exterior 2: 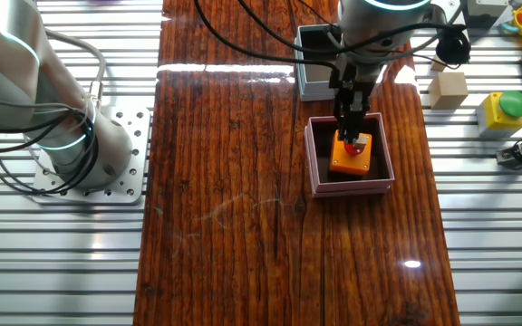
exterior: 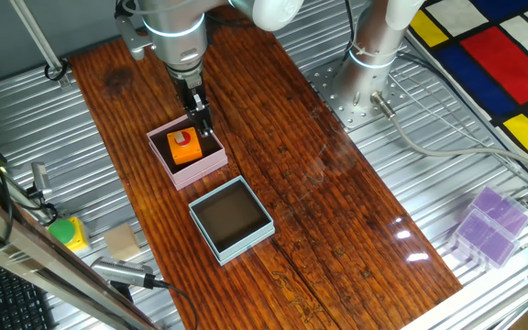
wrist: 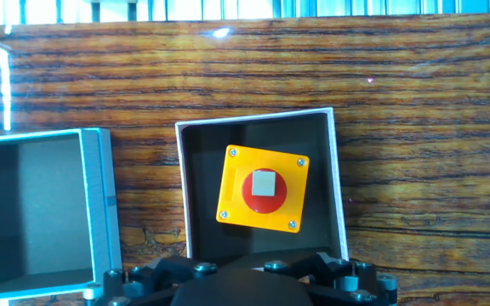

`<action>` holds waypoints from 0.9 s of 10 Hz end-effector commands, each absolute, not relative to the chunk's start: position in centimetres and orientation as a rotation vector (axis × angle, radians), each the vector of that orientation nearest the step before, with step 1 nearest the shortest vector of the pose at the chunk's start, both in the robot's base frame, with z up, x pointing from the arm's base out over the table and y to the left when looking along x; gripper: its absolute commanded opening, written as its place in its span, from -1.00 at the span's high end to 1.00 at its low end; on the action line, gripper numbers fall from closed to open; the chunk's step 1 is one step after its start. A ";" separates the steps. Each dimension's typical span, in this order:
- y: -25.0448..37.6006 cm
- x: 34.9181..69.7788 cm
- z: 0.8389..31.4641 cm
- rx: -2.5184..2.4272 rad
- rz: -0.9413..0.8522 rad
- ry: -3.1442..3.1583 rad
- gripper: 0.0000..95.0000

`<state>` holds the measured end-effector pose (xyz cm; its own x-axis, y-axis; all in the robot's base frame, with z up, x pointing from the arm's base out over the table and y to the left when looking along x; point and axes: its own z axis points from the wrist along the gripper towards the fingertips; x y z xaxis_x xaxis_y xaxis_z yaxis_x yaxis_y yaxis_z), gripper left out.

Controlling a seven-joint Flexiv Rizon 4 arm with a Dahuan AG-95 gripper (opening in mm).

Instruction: Move an object from one box to another

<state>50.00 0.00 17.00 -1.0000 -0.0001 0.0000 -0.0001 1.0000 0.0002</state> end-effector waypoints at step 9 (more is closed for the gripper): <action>0.0 50.0 17.0 0.413 -0.022 -3.142 1.00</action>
